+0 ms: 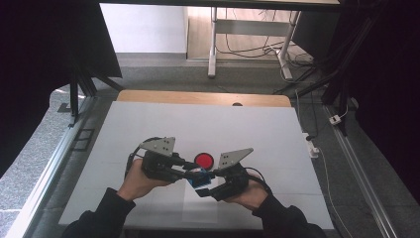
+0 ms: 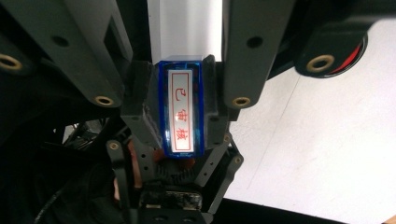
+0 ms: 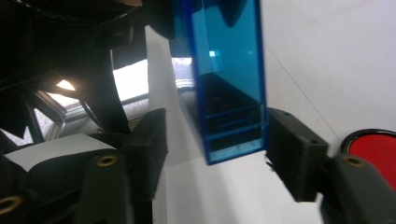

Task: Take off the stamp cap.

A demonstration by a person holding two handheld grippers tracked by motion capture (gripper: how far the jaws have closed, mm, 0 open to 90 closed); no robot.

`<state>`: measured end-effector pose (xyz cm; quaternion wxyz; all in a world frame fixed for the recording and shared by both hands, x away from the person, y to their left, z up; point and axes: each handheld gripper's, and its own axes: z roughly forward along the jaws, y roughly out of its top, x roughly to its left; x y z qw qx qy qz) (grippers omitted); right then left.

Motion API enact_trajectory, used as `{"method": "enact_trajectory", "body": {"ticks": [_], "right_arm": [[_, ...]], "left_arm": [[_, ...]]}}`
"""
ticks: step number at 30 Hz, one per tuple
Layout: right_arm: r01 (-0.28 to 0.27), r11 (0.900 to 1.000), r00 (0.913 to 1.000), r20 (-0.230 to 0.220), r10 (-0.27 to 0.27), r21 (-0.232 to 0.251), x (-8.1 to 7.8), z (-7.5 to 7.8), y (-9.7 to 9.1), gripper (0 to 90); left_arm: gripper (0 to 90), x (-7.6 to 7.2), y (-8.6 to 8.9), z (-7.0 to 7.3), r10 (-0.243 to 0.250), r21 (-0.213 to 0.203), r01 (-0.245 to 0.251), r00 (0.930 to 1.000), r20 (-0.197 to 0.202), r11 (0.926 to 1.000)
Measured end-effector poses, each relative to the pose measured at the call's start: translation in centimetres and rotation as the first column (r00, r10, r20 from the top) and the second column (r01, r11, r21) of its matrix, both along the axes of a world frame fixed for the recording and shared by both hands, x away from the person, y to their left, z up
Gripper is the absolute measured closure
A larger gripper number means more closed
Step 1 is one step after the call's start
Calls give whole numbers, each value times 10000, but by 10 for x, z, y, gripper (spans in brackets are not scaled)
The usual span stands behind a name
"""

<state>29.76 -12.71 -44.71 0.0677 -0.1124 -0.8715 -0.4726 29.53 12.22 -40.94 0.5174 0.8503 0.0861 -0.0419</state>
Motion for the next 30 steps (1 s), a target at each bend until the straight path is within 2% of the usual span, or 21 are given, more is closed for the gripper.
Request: {"method": "enact_trajectory", "body": {"ticks": [11, 18, 26, 28, 30], "right_arm": [[-514, 9978, 9987, 79, 511, 419, 0, 2, -2, 634], [-607, 9967, 9982, 10, 607, 548, 0, 3, -3, 663], [-686, 9961, 9969, -334, 706, 551, 2, 3, -4, 686], [-645, 9959, 9953, -676, 687, 629, 4, 4, -4, 688], [-639, 9958, 9947, -759, 688, 656, 4, 4, -4, 688]], "left_arm": [[708, -1, 0, 0, -506, -249, 514, 9982, 311, 9984], [708, -1, 1, 0, -614, -363, 630, 9971, 450, 9974], [709, -2, 1, 0, -625, -419, 650, 9964, 580, 9970], [709, -2, 2, 1, -598, -512, 627, 9966, 565, 9967], [709, -2, 2, 1, -611, -551, 642, 9965, 564, 9964]]}}
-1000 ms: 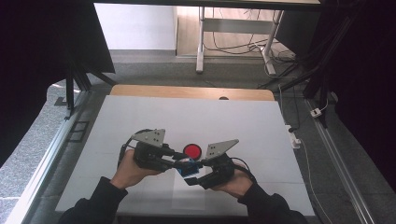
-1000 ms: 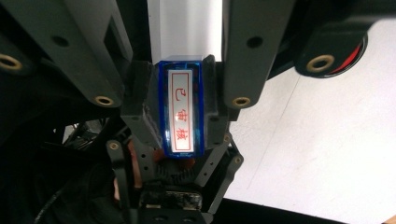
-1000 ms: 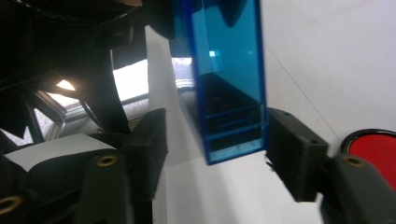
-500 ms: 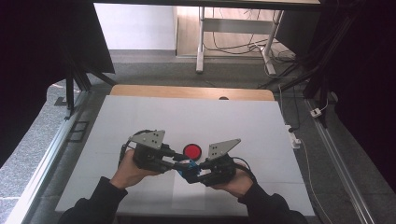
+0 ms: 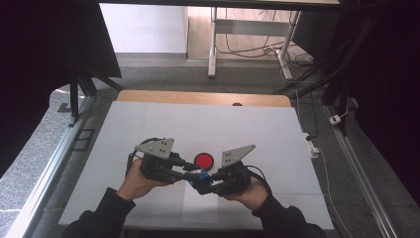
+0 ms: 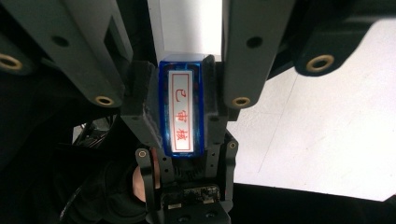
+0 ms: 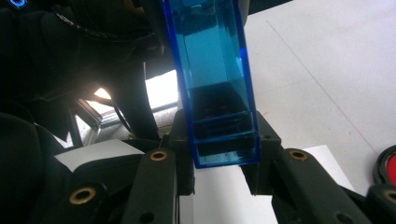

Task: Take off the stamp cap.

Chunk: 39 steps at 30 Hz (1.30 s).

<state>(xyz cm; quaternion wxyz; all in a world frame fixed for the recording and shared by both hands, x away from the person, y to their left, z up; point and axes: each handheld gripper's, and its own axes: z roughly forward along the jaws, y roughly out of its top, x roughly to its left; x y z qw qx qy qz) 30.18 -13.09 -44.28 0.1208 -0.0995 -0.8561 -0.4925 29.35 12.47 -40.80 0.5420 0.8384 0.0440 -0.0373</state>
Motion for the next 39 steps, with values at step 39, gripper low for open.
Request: {"method": "enact_trajectory", "body": {"ticks": [39], "right_arm": [[1286, 9875, 9652, 2400, -1036, -912, -15, 3, -14, 688]], "left_arm": [[708, 0, 6, 3, 1001, 647, -1000, 9950, 20, 9929]]}}
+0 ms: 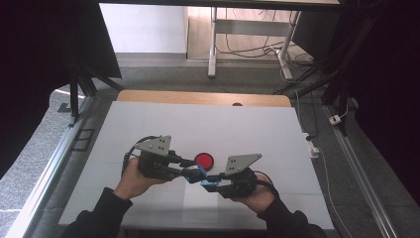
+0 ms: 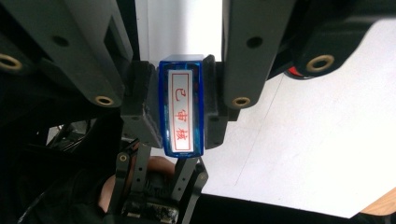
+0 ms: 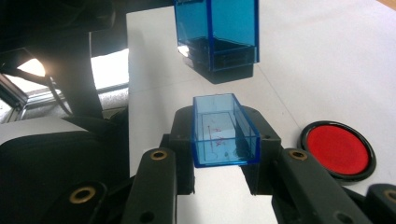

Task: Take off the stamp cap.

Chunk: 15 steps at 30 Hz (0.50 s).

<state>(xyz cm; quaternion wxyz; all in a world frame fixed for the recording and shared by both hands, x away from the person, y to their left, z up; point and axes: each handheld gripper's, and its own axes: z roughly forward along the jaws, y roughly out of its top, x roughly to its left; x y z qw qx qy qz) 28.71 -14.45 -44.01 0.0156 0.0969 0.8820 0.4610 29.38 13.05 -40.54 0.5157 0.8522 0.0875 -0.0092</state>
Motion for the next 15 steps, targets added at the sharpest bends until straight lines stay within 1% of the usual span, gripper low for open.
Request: {"method": "enact_trajectory", "body": {"ticks": [2, 5, 8, 11, 12, 13, 14, 15], "right_arm": [[121, 9999, 9999, -112, -120, 76, 0, 0, -1, 688], [193, 9997, 9998, -75, -192, 121, 0, 1, -4, 687], [307, 9995, 9995, -39, -307, 34, 0, 2, -9, 687], [484, 9988, 9988, 78, -483, -71, -2, 2, -13, 687], [529, 9986, 9986, 81, -529, 4, -3, 2, -14, 687], [570, 9984, 9983, 129, -570, -23, -4, 2, -16, 686], [658, 9978, 9976, 226, -657, -56, -5, 3, -18, 686], [719, 9974, 9969, 303, -720, 18, -6, 2, -19, 687]], "left_arm": [[708, 0, 0, 0, 136, 119, -136, 9999, 39, 9998], [708, 1, 1, -1, 296, 190, -297, 9996, 5, 9994], [708, 2, 2, -1, 427, 265, -427, 9991, 8, 9987], [708, 2, 2, -2, 545, 300, -544, 9985, -11, 9981], [708, 2, 2, -2, 588, 342, -587, 9983, -7, 9977], [708, 2, 2, -2, 611, 366, -611, 9981, 0, 9975], [708, 2, 2, -2, 624, 368, -623, 9980, -24, 9974], [708, 2, 2, -2, 684, 368, -682, 9977, -38, 9970]]}}
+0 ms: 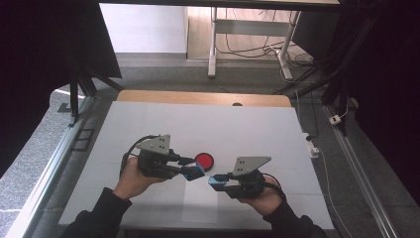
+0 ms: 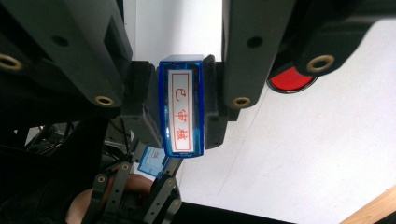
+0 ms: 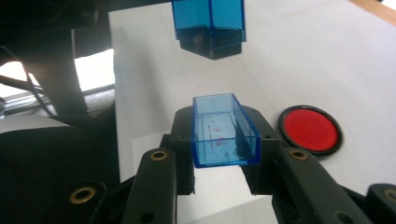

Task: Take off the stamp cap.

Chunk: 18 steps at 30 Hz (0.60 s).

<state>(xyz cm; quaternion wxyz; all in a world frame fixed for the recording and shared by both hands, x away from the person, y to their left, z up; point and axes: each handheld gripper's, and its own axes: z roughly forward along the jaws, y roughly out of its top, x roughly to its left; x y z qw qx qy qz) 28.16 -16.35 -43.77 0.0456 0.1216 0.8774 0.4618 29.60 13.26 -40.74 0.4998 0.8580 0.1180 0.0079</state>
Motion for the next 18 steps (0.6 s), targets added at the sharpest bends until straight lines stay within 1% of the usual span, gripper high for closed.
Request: {"method": "enact_trajectory", "body": {"ticks": [3, 6, 9, 13, 18], "right_arm": [[275, 9995, 9996, 100, -276, 149, -2, 0, -6, 687], [480, 9987, 9988, 61, -481, 159, -3, 1, -11, 687], [708, 9970, 9975, -30, -708, 302, -3, 2, -16, 687], [1189, 9919, 9929, -19, -1190, 442, -4, 2, -24, 687], [1591, 9866, 9873, -55, -1590, 369, -3, 2, -35, 686]], "left_arm": [[708, 0, 0, 0, 113, 67, -113, 9999, 4, 9999], [707, 1, 0, 0, 287, 100, -287, 9996, 9, 9995], [707, 1, 1, 0, 479, 161, -480, 9988, 32, 9987], [707, 2, 1, -1, 686, 215, -687, 9976, 34, 9974], [707, 4, 3, -2, 990, 287, -990, 9951, -9, 9947]]}}
